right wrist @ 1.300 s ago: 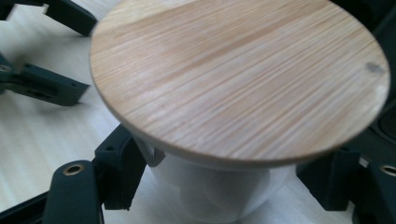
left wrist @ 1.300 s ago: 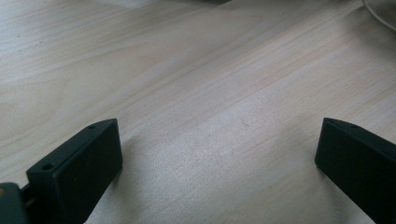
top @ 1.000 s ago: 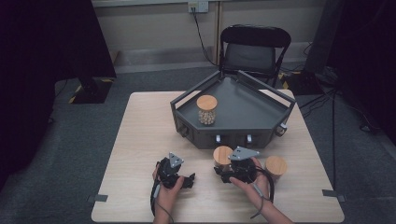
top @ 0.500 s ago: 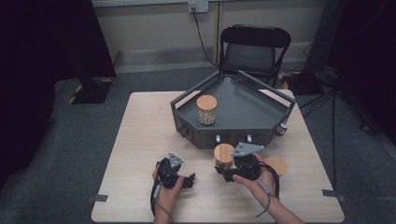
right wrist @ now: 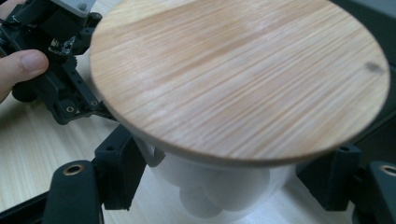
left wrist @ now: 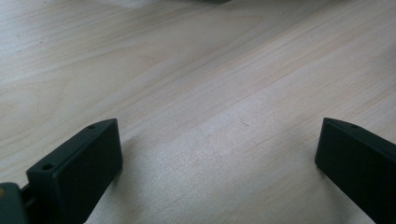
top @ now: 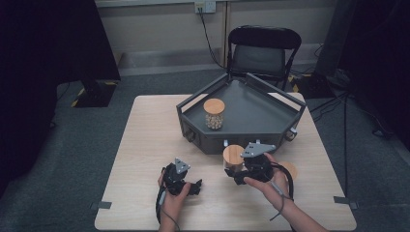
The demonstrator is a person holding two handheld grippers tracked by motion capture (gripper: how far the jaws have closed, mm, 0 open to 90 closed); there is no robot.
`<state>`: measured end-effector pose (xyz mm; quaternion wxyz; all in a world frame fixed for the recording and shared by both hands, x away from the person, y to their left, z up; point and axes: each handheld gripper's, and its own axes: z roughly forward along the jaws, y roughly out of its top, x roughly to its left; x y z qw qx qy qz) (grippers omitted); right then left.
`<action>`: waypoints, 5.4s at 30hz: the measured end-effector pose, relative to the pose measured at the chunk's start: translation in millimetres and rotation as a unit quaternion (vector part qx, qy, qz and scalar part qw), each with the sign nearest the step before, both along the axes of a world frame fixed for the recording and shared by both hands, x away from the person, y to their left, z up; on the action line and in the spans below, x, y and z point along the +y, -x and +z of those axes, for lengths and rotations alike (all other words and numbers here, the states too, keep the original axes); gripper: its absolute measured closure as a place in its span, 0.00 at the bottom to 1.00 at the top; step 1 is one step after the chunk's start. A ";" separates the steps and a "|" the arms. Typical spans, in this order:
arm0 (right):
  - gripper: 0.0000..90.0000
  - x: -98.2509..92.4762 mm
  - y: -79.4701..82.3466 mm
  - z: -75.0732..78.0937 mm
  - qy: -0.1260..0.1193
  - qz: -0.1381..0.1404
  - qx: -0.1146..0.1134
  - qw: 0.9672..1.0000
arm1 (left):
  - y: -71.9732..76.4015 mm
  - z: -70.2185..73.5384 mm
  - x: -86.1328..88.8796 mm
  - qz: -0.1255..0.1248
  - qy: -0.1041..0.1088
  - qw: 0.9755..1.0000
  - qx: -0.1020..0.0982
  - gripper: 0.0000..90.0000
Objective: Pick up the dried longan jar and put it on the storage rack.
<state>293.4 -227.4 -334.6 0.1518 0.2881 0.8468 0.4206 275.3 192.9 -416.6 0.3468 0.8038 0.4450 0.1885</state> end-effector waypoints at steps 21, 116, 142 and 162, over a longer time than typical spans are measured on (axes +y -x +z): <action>0.28 -11.0 -17.5 26.9 0.000 0.004 -0.003 1.000 | 0.0 0.0 0.0 0.000 0.000 1.000 0.000 0.00; 0.28 2.8 -102.2 57.1 0.001 -0.095 -0.034 0.995 | 0.0 0.0 -0.1 0.000 0.000 1.000 0.000 0.00; 0.28 13.7 -108.5 45.0 0.009 -0.094 -0.029 0.995 | 0.1 0.0 -0.1 0.000 0.000 1.000 0.000 0.00; 0.28 7.3 -113.9 43.1 -0.009 -0.097 -0.012 0.995 | 0.4 0.0 -0.4 0.002 0.000 1.000 0.000 0.00</action>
